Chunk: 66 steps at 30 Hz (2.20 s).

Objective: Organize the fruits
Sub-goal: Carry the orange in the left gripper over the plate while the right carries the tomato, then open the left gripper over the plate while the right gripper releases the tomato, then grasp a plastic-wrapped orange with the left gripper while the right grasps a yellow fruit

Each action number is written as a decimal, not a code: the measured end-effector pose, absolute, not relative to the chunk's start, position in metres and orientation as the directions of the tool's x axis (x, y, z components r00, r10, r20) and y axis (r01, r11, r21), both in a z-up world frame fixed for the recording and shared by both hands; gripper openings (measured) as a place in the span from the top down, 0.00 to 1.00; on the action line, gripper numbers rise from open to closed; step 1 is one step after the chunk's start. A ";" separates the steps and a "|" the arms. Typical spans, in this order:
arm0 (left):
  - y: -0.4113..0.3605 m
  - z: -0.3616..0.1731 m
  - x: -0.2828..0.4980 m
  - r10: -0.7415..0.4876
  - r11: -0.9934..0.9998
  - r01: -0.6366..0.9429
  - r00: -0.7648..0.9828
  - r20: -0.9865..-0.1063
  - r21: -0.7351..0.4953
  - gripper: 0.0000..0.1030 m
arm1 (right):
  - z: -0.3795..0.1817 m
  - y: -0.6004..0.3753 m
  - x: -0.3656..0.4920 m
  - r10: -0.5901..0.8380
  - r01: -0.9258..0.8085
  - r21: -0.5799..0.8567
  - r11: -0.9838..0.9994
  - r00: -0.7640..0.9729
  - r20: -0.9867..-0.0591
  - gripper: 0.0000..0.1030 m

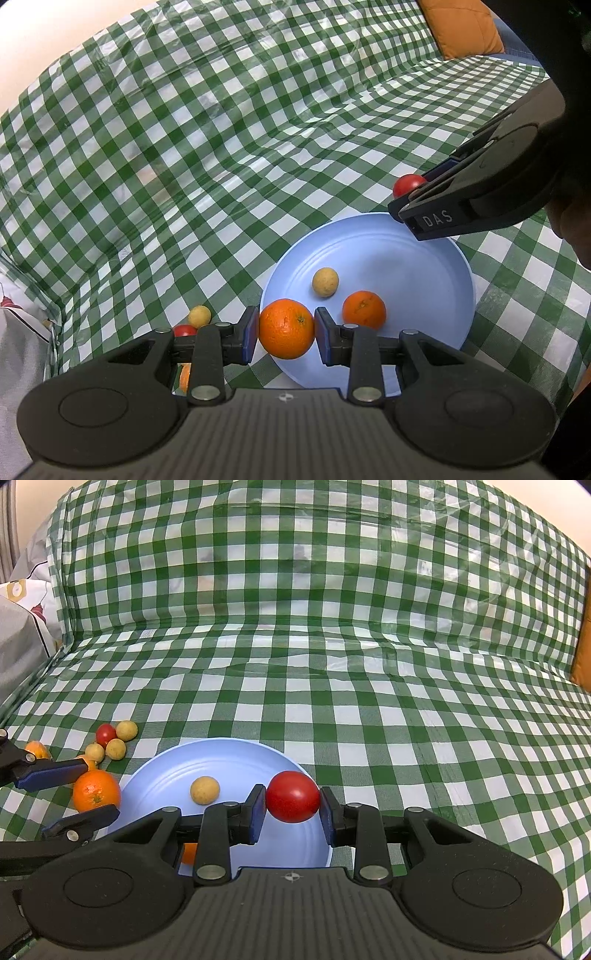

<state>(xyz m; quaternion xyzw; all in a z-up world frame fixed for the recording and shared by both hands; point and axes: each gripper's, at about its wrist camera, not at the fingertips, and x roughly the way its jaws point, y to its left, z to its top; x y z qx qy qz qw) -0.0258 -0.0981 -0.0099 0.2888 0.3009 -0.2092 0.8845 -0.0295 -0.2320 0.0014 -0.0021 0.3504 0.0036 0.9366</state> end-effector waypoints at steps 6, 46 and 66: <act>-0.100 -0.010 -0.026 -0.197 0.746 0.544 0.732 -0.652 0.384 0.65 | 0.001 -0.231 -0.030 0.006 -0.009 -0.001 1.000 0.755 -0.656 0.69; 0.013 0.032 0.010 -0.039 0.826 0.374 0.785 -0.618 0.423 0.83 | 0.018 -0.207 -0.029 0.094 0.016 0.186 0.982 0.821 -0.564 0.80; 0.070 -0.023 0.062 0.035 0.921 0.263 0.679 -0.734 0.287 0.49 | -0.023 -0.104 0.060 0.319 -0.166 0.287 0.944 0.686 -0.654 0.76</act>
